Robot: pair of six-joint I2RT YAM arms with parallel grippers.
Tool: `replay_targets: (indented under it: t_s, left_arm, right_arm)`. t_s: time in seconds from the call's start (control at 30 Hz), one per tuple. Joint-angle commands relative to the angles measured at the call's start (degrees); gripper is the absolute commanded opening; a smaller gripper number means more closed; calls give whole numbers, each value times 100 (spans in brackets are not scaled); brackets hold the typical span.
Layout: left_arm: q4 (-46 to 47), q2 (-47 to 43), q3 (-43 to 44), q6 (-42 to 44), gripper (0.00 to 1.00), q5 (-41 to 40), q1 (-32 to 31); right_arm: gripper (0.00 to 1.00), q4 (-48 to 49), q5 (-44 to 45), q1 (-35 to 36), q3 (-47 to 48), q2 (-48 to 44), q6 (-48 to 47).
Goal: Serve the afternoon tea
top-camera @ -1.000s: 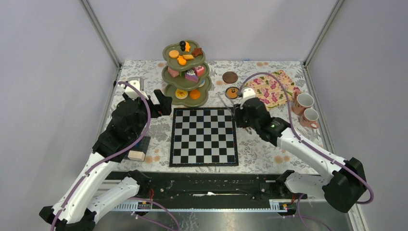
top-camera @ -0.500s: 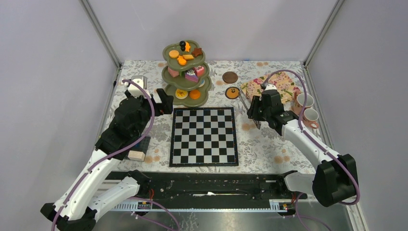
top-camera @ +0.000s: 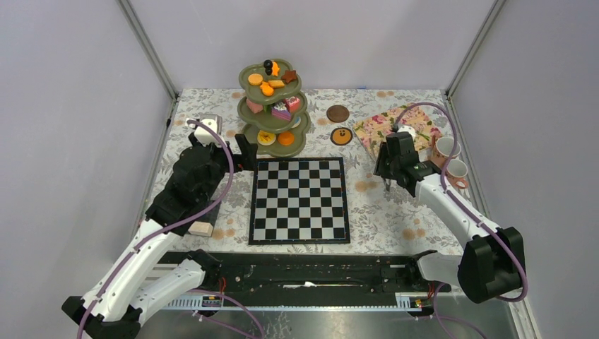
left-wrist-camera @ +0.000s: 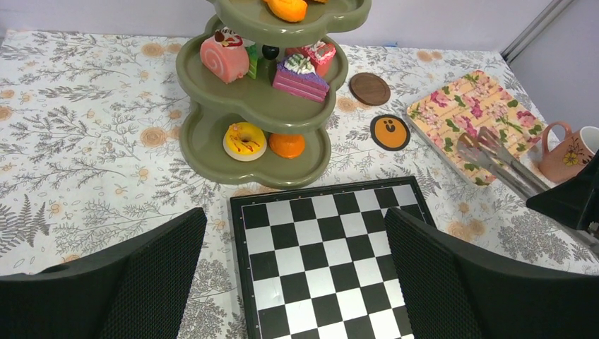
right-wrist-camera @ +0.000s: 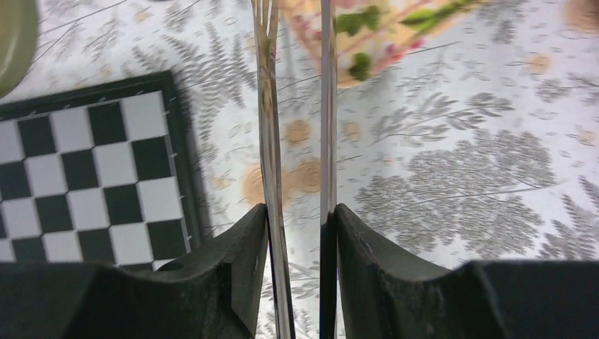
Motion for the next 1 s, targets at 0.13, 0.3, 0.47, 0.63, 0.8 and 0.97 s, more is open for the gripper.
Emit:
replay_targets:
  t_s: [0.13, 0.3, 0.47, 0.63, 0.8, 0.97]
  left_arm:
    - [612, -153, -265, 197, 99, 177, -10]
    - [686, -254, -542, 298, 99, 155, -5]
    - [696, -413, -708, 363, 99, 58, -11]
    - [733, -429, -717, 377, 99, 91, -9]
    - [749, -417, -739, 360, 99, 193, -9]
    - [737, -406, -743, 357, 99, 198, -14]
  right_arm:
    - [46, 415, 1004, -749, 568, 710, 430]
    - [47, 596, 1249, -1044, 1342, 1800, 535]
    - [49, 347, 1304, -1160, 2024, 2670, 588]
    - [60, 342, 797, -1160, 1964, 3055, 670]
    - [69, 270, 636, -1159, 2067, 3284, 618]
    - [83, -100, 707, -1160, 2447, 3334, 287]
